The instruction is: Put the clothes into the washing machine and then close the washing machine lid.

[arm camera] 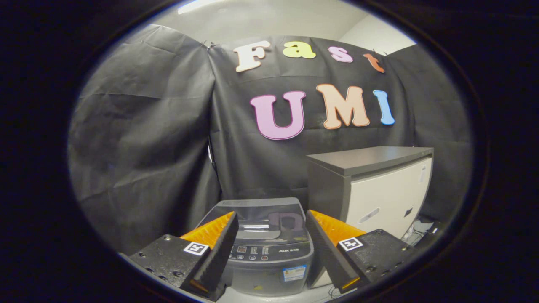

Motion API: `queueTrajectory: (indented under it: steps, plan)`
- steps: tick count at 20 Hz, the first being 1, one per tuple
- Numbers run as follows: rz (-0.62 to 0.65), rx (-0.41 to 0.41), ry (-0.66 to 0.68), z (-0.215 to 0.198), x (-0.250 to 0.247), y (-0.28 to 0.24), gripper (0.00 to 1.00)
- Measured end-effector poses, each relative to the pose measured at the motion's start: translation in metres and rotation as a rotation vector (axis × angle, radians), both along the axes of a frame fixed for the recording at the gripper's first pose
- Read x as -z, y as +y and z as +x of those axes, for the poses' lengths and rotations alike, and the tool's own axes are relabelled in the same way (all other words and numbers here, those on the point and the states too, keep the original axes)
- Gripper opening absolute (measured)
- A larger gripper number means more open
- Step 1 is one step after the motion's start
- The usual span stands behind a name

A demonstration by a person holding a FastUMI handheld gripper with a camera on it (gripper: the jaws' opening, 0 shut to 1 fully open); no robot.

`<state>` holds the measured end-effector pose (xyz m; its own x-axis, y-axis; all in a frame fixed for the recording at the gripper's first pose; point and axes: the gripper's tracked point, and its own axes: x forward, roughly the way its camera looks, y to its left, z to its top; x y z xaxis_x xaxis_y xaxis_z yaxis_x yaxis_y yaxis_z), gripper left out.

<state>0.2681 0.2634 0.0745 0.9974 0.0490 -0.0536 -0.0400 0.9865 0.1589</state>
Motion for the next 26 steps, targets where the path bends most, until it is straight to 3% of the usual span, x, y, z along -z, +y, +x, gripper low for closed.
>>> queueTrajectory:
  steps: [9, 21, 26]
  plan:
    - [-0.014, 0.059, -0.073, -0.063, -0.016, -0.046, 0.96]
    - [-0.038, 0.078, -0.084, -0.112, 0.0, -0.056, 0.96]
    - [-0.009, 0.09, -0.07, -0.113, 0.013, -0.061, 0.96]
